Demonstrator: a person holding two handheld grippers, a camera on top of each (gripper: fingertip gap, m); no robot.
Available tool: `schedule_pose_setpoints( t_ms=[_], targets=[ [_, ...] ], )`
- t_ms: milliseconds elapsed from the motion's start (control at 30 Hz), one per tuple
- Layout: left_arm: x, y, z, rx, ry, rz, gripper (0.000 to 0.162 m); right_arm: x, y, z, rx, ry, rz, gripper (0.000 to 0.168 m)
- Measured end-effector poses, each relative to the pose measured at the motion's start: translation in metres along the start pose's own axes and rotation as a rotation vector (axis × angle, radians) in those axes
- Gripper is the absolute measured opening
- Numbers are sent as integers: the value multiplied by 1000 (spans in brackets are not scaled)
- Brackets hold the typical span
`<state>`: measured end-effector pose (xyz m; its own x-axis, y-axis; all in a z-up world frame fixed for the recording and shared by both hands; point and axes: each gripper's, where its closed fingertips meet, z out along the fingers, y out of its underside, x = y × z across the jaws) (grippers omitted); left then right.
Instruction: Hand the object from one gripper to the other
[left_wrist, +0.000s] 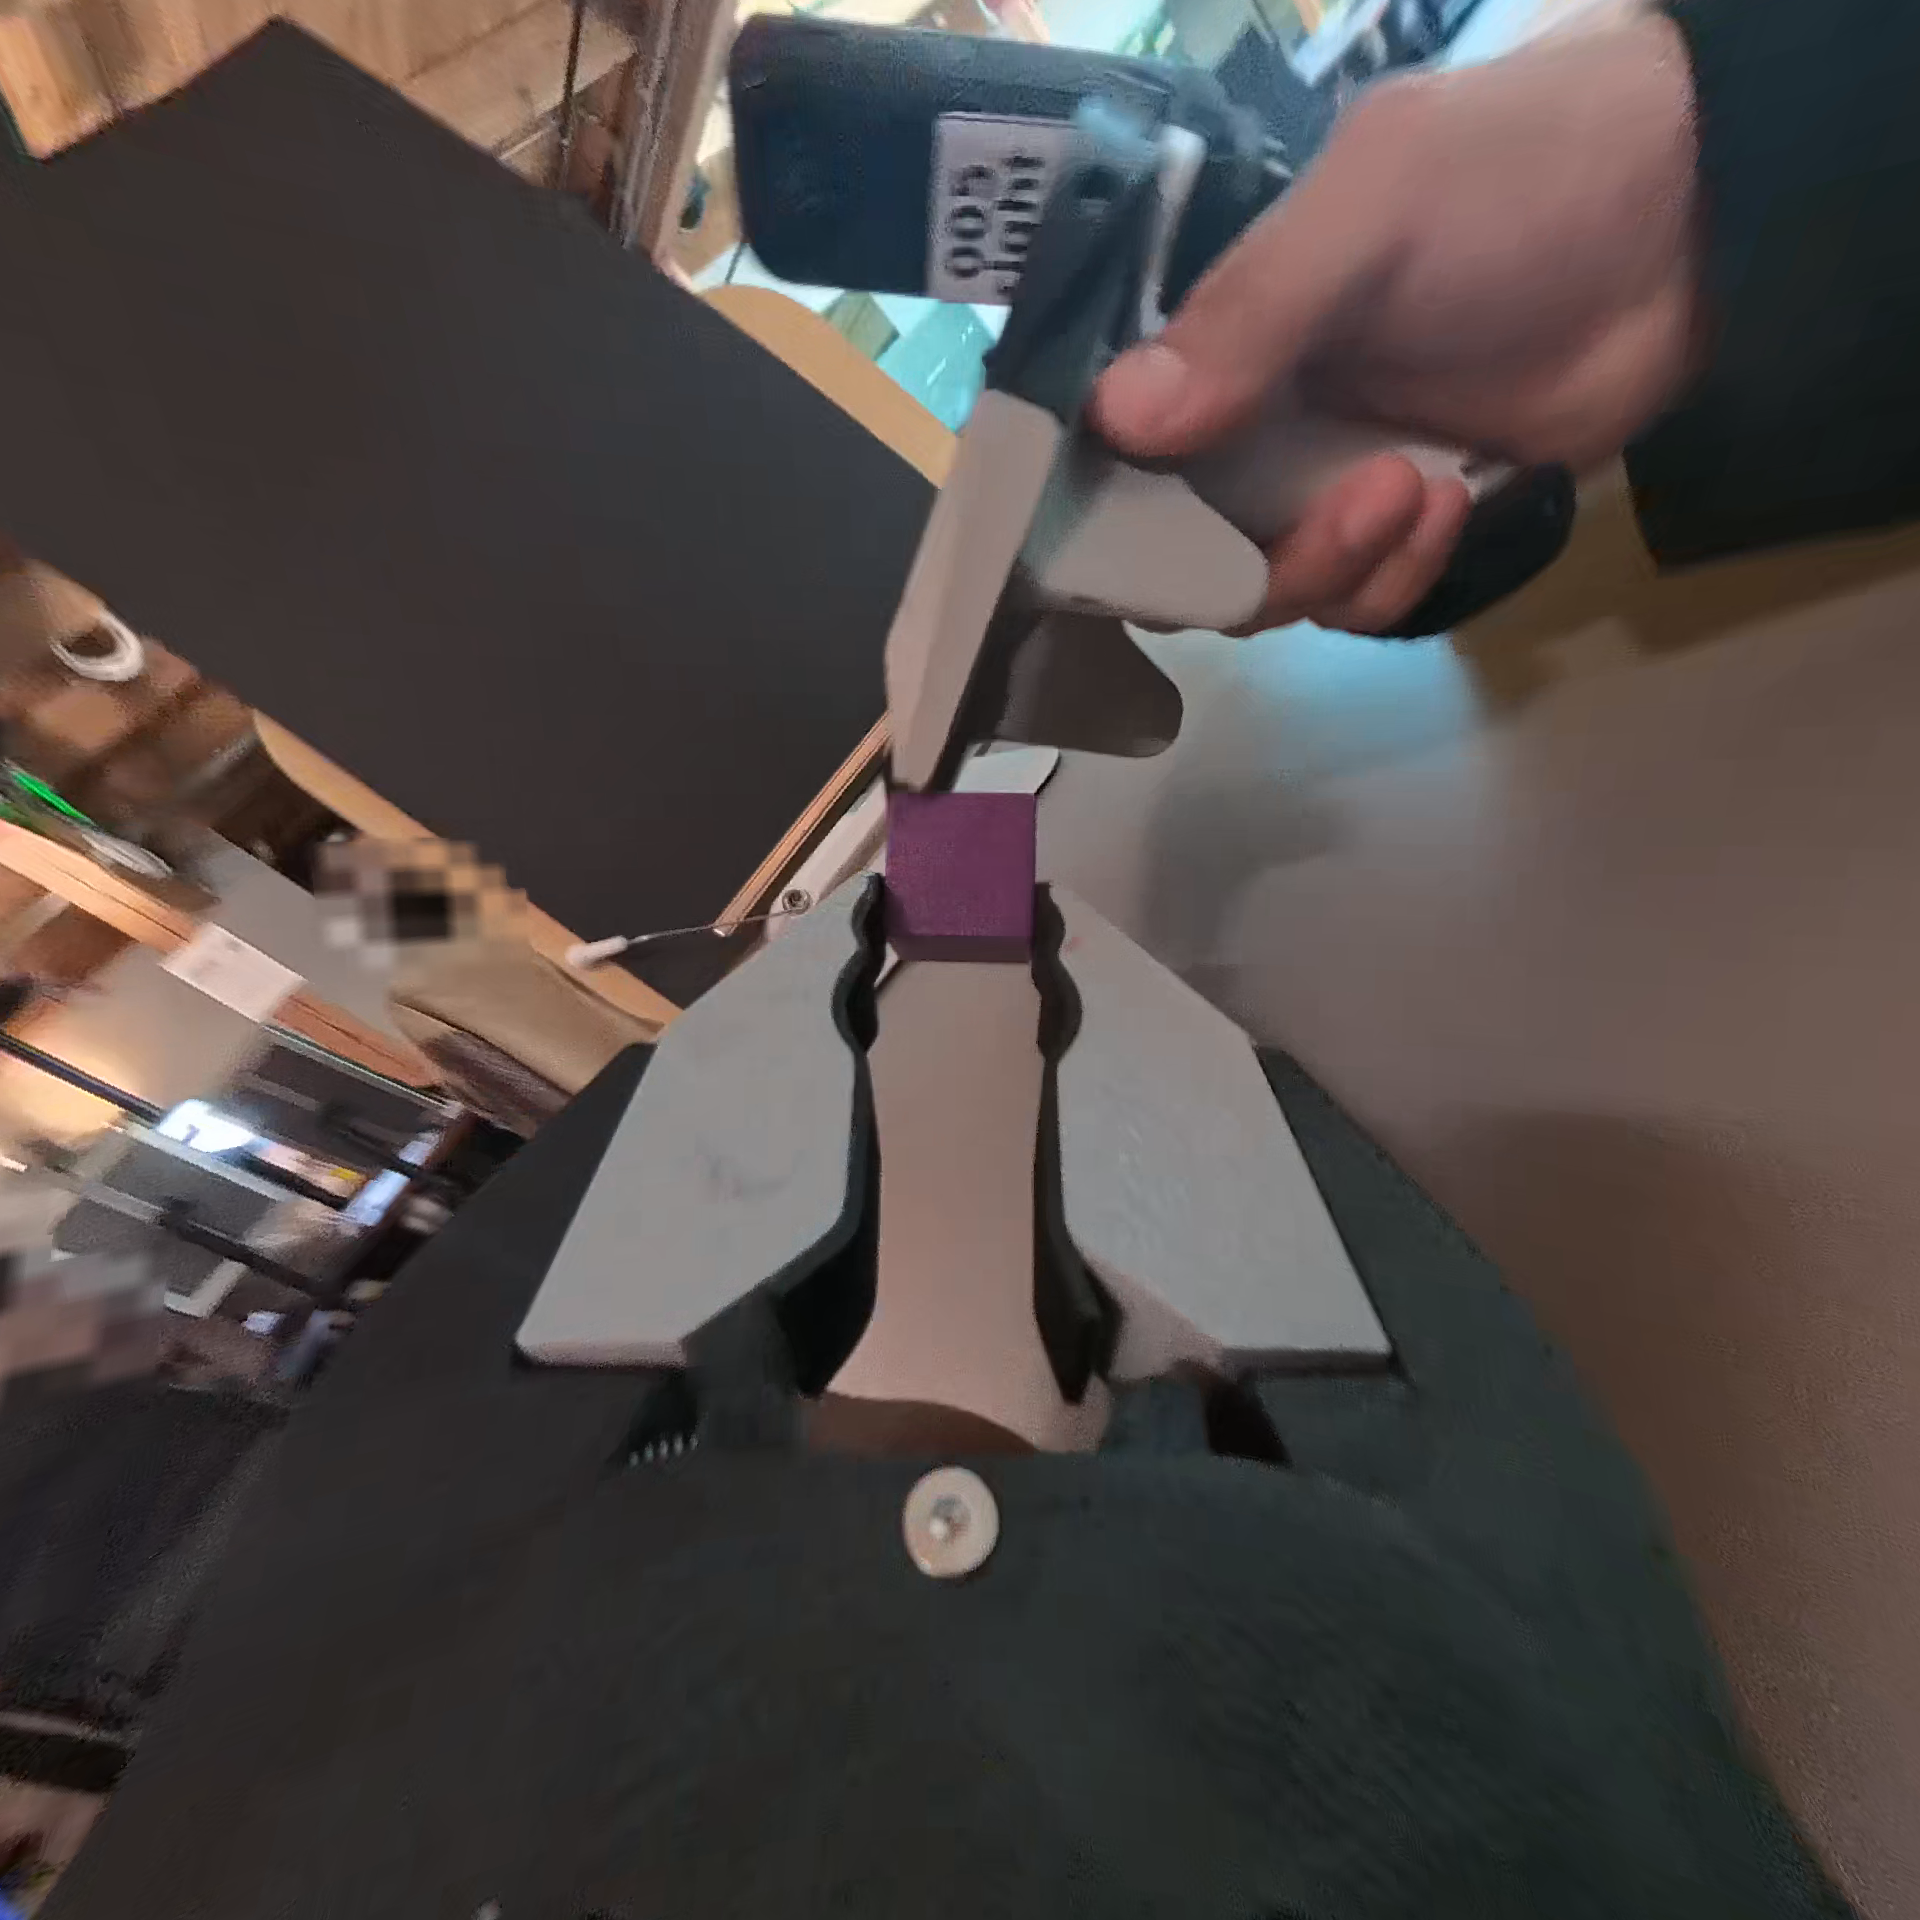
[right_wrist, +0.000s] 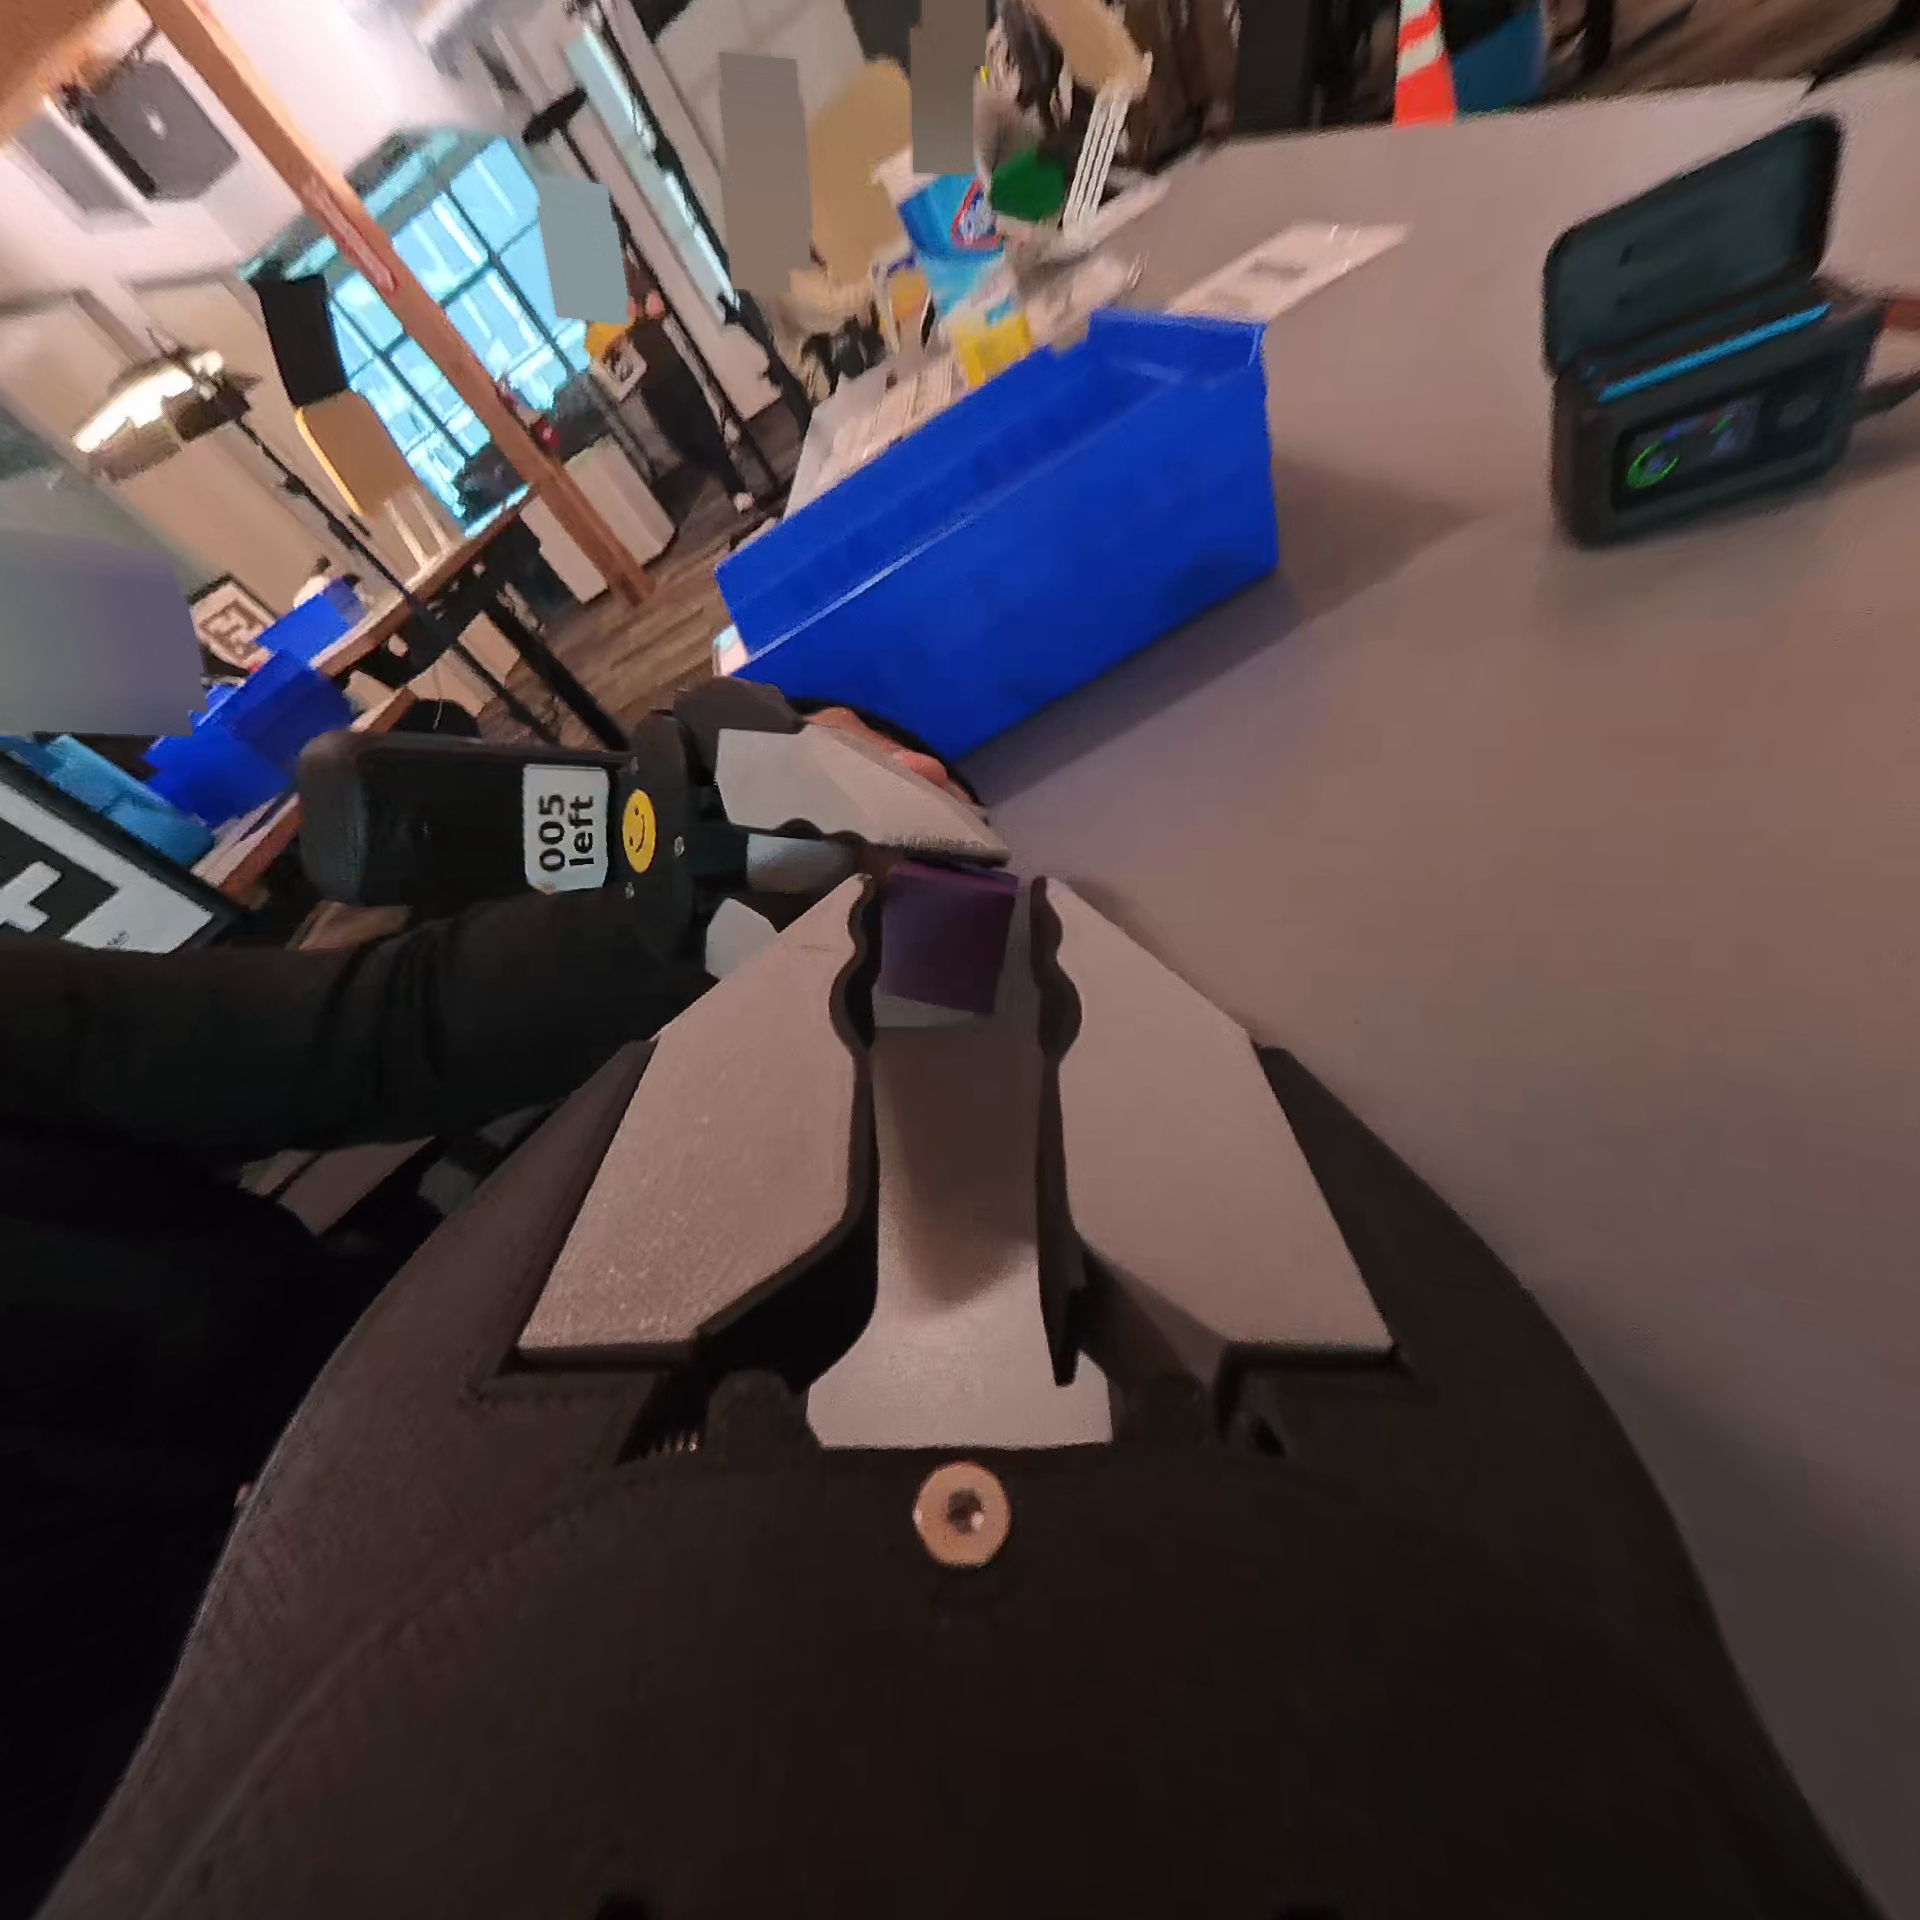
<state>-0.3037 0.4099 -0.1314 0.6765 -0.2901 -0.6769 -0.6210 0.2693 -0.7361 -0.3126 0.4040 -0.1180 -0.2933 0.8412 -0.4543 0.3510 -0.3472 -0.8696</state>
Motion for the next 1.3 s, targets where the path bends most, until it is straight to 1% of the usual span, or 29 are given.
schedule_pose_setpoints(
  t_ms=[100,167,233,300,367,433,467,533,567,633,733,767,833,867,900,933,1000,1100,1167,1233,1300],
  targets=[
    [-20,2,-3,29,-34,-173,26,-2,-9,-6,52,7,-30,30],
    [-35,6,-5,29,-89,-251,25,-4,-11,-4,61,-4,-31,35],
    [-46,15,-6,-13,-157,-239,26,-3,-8,1,44,0,-21,40],
    [-49,18,-6,-35,-193,-213,26,1,-5,6,37,30,-20,42],
    [-42,18,-3,-48,-178,-195,26,5,-8,11,73,53,2,43],
    [-34,15,0,-48,-164,-154,26,4,-9,18,86,30,35,44],
    [-30,15,2,-56,-154,-141,26,5,-8,21,85,37,48,42],
    [-25,13,4,-56,-137,-124,26,12,-5,24,87,71,74,27],
    [-23,12,4,-51,-131,-122,26,13,-3,24,76,75,78,24],
    [-20,11,4,-39,-111,-137,26,12,-3,21,69,72,80,23],
    [-13,15,5,-54,-82,-128,26,14,-13,11,131,69,99,23],
    [-8,17,5,-67,-53,-123,22,14,-16,7,150,55,112,23],
    [6,20,6,-81,45,-144,7,15,-22,0,203,42,133,23],
    [8,19,6,-74,56,-145,2,15,-23,-2,214,30,141,22],
    [6,19,6,-71,40,-137,2,14,-23,-3,210,20,148,22],
    [4,21,6,-80,29,-130,6,14,-22,-3,205,18,149,23],
    [0,24,6,-95,9,-140,21,13,-20,-1,185,17,141,23],
    [-10,23,4,-79,-37,-155,33,10,-10,7,112,4,130,23],
    [-14,17,2,-45,-55,-146,34,8,-1,13,56,5,121,23],
    [-11,13,0,-21,-36,-129,41,4,2,16,36,-11,109,23],
    [-4,4,-2,28,-1,-115,39,0,5,17,11,-27,99,23]
  ],
)
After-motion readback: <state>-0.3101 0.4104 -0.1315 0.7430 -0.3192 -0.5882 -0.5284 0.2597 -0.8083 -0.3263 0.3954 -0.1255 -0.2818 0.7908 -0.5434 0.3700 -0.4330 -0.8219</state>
